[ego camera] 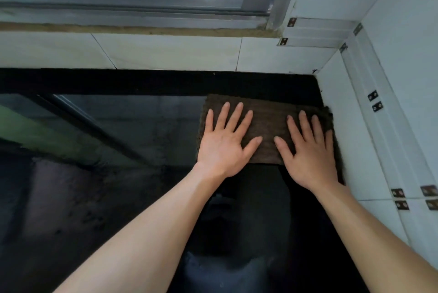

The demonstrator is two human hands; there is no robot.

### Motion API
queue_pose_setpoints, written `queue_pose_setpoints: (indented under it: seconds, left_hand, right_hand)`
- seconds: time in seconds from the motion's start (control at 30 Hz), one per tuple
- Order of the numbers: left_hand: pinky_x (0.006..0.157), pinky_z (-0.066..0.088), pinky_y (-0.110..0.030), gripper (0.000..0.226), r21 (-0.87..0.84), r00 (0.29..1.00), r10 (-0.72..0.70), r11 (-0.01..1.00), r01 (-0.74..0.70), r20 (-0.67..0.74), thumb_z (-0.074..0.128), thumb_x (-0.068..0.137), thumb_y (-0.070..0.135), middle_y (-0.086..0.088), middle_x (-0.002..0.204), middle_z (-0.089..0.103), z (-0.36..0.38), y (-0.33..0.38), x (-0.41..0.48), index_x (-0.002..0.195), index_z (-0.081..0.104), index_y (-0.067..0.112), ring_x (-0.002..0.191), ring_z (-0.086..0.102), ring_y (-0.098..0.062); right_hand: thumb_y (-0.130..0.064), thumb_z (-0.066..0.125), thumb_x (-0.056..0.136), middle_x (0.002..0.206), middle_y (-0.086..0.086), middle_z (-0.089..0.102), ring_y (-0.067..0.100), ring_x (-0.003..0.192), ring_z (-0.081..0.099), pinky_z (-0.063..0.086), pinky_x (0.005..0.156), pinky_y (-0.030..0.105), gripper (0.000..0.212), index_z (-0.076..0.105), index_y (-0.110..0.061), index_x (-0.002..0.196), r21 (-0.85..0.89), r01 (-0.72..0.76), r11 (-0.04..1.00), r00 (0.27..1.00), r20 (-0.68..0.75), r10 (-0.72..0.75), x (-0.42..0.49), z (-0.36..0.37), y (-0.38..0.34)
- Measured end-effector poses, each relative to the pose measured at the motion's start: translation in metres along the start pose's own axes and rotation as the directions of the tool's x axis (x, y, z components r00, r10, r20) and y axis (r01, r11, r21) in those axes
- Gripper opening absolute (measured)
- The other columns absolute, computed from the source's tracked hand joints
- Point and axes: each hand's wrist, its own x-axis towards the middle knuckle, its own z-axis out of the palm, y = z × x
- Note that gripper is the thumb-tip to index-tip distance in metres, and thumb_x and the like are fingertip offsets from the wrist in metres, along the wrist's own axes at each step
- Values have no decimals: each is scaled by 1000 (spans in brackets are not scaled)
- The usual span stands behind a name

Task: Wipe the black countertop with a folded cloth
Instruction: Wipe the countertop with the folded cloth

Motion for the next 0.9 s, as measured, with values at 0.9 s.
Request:
queue_pose_setpoints:
  seconds: [0.9]
  left_hand:
    - [119,-8,-46,67,-5,997,-70,997,71,42,11,98,66,8,163,-8,-14,-93,-280,155,3,33,148,-20,-15]
  right_hand:
    - [-65,4,92,162,-3,-10,17,148,-19,-11,119,47,73,6,-26,153,31,77,997,994,73,-79,-226,27,-171]
